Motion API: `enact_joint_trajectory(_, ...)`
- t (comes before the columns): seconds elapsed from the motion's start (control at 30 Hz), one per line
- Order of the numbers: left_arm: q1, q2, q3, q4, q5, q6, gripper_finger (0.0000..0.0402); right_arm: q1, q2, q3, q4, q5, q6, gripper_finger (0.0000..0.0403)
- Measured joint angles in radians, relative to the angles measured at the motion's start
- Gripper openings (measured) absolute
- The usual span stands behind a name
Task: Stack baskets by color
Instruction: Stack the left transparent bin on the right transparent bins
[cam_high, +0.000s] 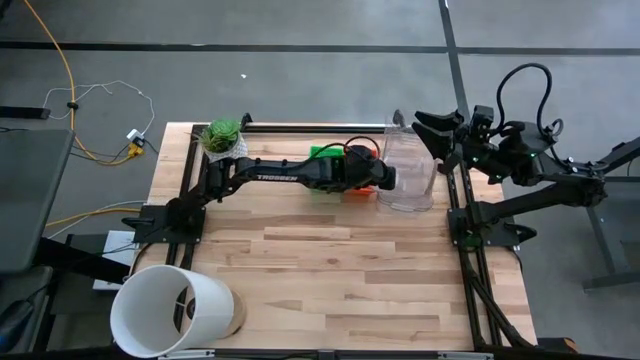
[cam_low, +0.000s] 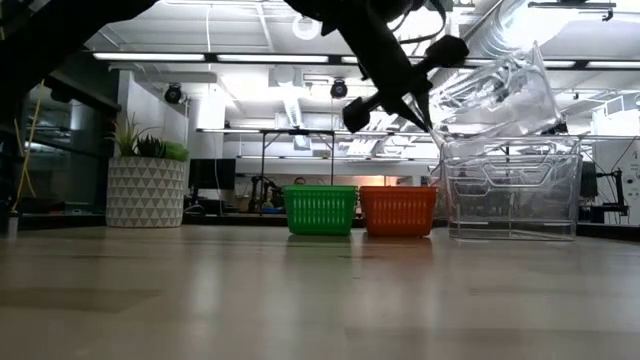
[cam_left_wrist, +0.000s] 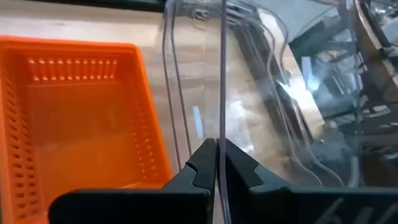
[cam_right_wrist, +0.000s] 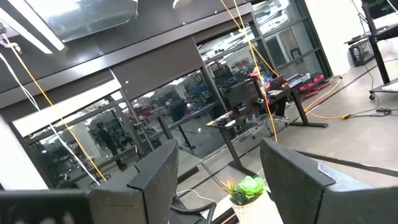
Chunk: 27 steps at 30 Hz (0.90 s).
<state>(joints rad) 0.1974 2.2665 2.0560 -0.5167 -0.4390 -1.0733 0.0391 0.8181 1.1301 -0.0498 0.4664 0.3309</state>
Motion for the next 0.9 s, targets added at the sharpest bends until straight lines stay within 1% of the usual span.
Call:
enact_joint_trajectory(0.13,-0.011,0.0,0.0,0.0,-0.042,0.002,0.0,0.0,0.0,0.0,-0.015,0.013,-0.003,0.0213)
enact_joint_trajectory(0.33,-0.01,0.0,0.0,-0.023,-0.036,0.065,0.0,0.0,0.0,0.0,-0.03,0.048,-0.011,0.0213)
enact_joint_trajectory(0.5,-0.01,0.0,0.0,-0.07,-0.058,0.063,0.0,0.0,0.0,0.0,-0.031,0.048,-0.026,0.0213)
enact_joint_trajectory(0.7,-0.009,0.0,0.0,-0.064,-0.06,0.088,0.0001,0.0,0.0,0.0,-0.038,0.048,-0.026,0.0213)
enact_joint_trajectory(0.8,-0.009,0.0,0.0,-0.062,-0.059,0.099,0.0007,0.0,0.0,0.0,-0.038,0.048,-0.026,0.0213)
enact_joint_trajectory(0.9,-0.009,0.0,0.0,-0.059,-0.06,0.121,0.0022,0.0,0.0,0.0,-0.041,0.048,-0.026,0.0213)
